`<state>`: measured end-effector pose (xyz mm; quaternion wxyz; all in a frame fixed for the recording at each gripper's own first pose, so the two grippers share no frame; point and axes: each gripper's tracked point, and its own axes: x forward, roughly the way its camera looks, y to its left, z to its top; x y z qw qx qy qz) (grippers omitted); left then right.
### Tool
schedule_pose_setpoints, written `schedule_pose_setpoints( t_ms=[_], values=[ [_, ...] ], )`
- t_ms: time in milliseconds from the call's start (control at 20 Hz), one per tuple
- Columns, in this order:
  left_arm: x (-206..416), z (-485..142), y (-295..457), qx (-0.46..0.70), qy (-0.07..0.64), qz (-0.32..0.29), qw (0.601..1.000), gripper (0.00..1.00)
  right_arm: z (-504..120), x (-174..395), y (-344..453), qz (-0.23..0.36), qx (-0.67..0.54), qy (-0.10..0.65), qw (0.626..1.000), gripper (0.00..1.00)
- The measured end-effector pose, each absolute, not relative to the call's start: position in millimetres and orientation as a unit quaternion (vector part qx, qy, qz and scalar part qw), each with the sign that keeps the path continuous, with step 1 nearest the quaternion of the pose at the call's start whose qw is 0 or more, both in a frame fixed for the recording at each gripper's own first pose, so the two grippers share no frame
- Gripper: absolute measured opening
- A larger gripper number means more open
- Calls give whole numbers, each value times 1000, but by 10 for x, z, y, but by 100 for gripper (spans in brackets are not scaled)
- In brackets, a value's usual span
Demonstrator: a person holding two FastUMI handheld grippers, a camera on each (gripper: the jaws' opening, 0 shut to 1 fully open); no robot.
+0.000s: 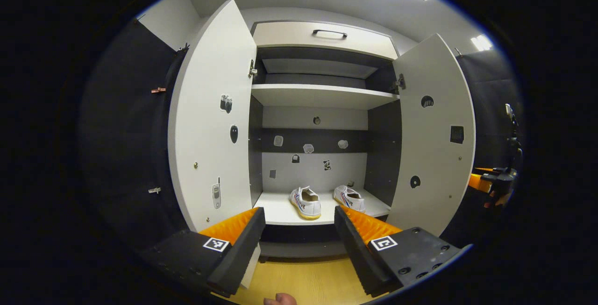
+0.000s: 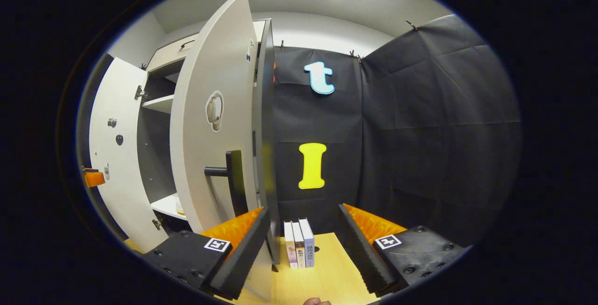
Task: Grab one shoe with the right hand and put it into the shoe cabinet, grab the other shoe with the left hand and put it into the shoe cabinet; then close the right door with the right hand and the left door with the left hand.
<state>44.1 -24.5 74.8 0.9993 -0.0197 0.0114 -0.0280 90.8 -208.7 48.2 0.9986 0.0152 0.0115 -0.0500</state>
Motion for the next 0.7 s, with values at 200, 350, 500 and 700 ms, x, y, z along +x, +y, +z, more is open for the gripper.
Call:
schedule_pose_setpoints(
  t_ms=[200, 350, 500, 700],
  values=[
    [337, 685, -42, -21, 15, -32, 999, 94, 488, 866, -1803, -47, 19, 11, 999, 97],
    [276, 642, 113, -22, 17, -36, 999, 94, 501, 861, -1572, -43, 16, 8, 999, 97],
    [202, 646, 273, -23, 13, -36, 999, 94, 485, 878, -1301, -34, 22, 6, 999, 96],
    [101, 689, 549, -33, 5, -24, 999, 94, 470, 997, -879, -6, 21, 9, 1000, 97]
  ],
)
